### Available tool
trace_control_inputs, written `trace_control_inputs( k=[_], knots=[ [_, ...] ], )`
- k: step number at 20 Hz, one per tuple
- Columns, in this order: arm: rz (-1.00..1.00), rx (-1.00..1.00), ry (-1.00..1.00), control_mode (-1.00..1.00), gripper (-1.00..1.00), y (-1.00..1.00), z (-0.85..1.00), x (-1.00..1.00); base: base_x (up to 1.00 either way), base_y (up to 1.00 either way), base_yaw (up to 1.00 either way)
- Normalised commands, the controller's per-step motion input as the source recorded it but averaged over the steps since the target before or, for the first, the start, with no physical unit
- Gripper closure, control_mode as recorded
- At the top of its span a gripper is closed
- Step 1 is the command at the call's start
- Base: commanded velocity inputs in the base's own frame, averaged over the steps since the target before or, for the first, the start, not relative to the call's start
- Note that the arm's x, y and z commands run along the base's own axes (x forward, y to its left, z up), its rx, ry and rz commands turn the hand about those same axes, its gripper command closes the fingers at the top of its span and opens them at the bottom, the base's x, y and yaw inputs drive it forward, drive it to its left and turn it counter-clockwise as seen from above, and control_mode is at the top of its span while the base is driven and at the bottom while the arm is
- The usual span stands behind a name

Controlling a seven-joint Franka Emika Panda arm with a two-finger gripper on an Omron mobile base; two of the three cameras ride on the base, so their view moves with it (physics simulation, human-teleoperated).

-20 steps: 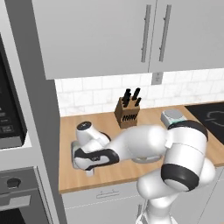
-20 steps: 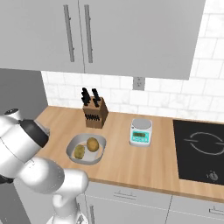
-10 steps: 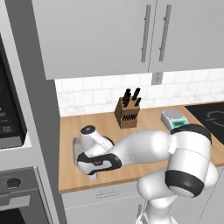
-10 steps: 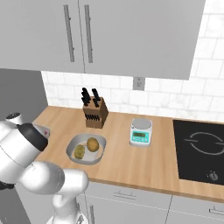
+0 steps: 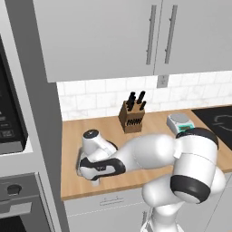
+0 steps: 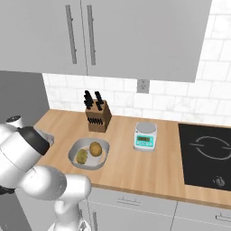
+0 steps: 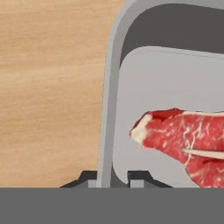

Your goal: Take the meat container that has the steak and place it on the second highest rack of the freezer. Then take the vegetable container that has the potatos and place it on the highest rack of the freezer.

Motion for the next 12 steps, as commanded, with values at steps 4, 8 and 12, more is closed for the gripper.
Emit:
trace_control_inputs(
  k=[4, 8, 12],
  knots=[
    [0.0, 0.0, 0.0, -1.0, 1.0, 0.01, -0.04, 0.0, 0.0, 0.0, 0.0],
    [0.0, 0.0, 0.0, -1.0, 1.0, -0.32, 0.56, -0.24, 0.0, 0.0, 0.0],
    [0.0, 0.0, 0.0, -1.0, 1.0, -0.29, 0.96, -0.63, 0.0, 0.0, 0.0]
  ],
)
